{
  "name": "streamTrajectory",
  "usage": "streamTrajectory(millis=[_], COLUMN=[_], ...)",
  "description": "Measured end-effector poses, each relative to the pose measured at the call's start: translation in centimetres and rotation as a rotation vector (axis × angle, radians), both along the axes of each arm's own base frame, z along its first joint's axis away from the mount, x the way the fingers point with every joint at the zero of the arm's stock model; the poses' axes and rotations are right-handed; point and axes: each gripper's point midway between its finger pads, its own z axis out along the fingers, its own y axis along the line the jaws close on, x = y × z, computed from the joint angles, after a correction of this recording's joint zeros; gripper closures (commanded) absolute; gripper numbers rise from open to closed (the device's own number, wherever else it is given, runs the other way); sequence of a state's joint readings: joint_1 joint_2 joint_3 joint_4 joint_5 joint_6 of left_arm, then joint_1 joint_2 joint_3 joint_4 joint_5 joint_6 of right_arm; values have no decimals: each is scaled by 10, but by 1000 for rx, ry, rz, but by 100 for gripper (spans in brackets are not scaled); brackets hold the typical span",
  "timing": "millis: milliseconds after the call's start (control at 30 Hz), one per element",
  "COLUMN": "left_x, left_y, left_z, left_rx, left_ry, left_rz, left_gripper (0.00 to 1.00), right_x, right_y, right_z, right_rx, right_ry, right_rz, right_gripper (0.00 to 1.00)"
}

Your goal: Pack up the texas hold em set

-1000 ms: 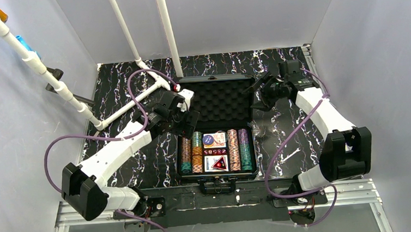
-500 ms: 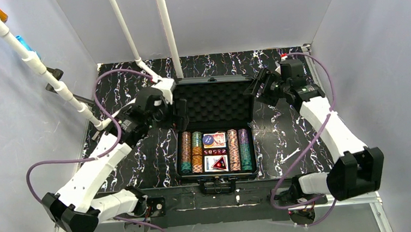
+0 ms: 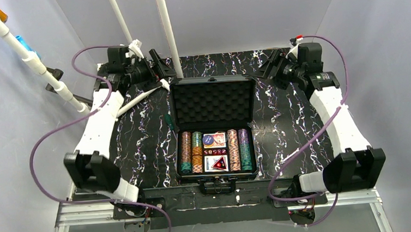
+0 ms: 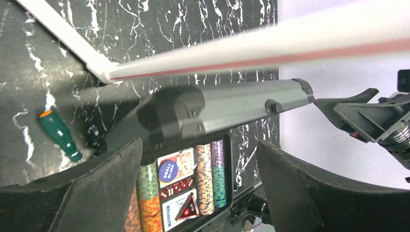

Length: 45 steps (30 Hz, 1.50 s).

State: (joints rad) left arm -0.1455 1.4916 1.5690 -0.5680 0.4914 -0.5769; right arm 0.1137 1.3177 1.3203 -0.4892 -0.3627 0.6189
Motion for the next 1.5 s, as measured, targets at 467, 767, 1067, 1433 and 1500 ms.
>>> streamTrajectory(millis=[467,767,1067,1433,1500], left_x=[31,7,-64,-161,-178], left_y=[-16,-18,-17,-14,-9], left_z=[-55,-48,-38,-53,-56], left_rx=[-27,-66,-61,-43,-19], left_ry=[150,62,-15,50,66], left_rz=[-78,-94,-67,-146,-162], left_gripper=[41,43,35,10,9], right_x=[20,-7,-63,-157,-176], right_y=[26,27,27,24,21], right_z=[-26,-17,-12,-42,-53], right_rx=[127,122,82,59,34], right_ry=[152,73,-13,60,111], right_rz=[170,168,122,167,180], right_gripper=[43,44,42,30,29])
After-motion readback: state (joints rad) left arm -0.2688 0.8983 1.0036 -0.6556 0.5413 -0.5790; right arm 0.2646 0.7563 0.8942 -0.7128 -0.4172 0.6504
